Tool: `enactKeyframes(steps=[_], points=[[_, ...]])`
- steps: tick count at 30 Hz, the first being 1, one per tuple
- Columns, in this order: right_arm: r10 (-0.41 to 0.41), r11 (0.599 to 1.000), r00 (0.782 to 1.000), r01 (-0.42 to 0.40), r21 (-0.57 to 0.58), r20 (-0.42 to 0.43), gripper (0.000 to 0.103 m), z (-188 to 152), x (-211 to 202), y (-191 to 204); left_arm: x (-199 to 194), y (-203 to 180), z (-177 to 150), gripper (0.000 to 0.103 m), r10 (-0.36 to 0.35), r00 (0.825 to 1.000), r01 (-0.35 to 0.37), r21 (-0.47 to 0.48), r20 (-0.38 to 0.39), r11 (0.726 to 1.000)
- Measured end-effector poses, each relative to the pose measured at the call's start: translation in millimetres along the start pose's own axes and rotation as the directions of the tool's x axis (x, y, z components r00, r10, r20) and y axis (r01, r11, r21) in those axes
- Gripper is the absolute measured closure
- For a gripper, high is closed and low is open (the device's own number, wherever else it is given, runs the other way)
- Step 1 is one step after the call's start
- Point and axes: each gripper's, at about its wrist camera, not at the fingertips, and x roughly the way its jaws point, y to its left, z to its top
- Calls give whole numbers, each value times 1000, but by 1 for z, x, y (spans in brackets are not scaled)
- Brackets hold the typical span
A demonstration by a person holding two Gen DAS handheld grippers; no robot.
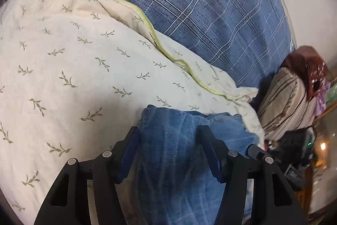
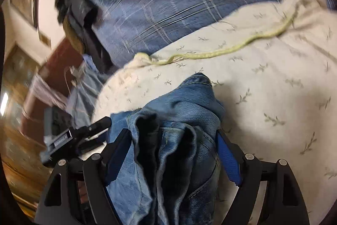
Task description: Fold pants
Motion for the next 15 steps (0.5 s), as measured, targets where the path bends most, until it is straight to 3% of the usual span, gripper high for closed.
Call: enactKeyframes(steps=[3, 5, 8, 10, 12, 15], points=[[-51, 999, 999, 51, -18, -4, 22, 0, 3, 5, -2, -2, -3, 52, -26, 1000, 26, -25, 17, 999], [-102, 995, 995, 101, -23, -9, 40, 1, 7, 3, -4, -11, -7, 66, -14, 999, 13, 22, 29, 1000], [-120, 991, 993, 120, -51, 15, 57, 0, -3, 10, -18, -26, -11, 77, -84, 995, 79, 90, 50, 993], [-99, 994, 994, 101, -46, 43, 63, 0, -8, 9, -23, -32, -9, 82, -127, 990, 120, 104, 67, 987], [-98, 994, 995, 99, -41, 36, 64, 2, 0, 0, -13, -36, -10, 82, -70, 995, 58, 153, 72, 986], [-56, 997, 998, 56, 54, 7, 51, 2, 10, -25, 2, -27, -13, 65, 16, 998, -23, 110, 68, 994]])
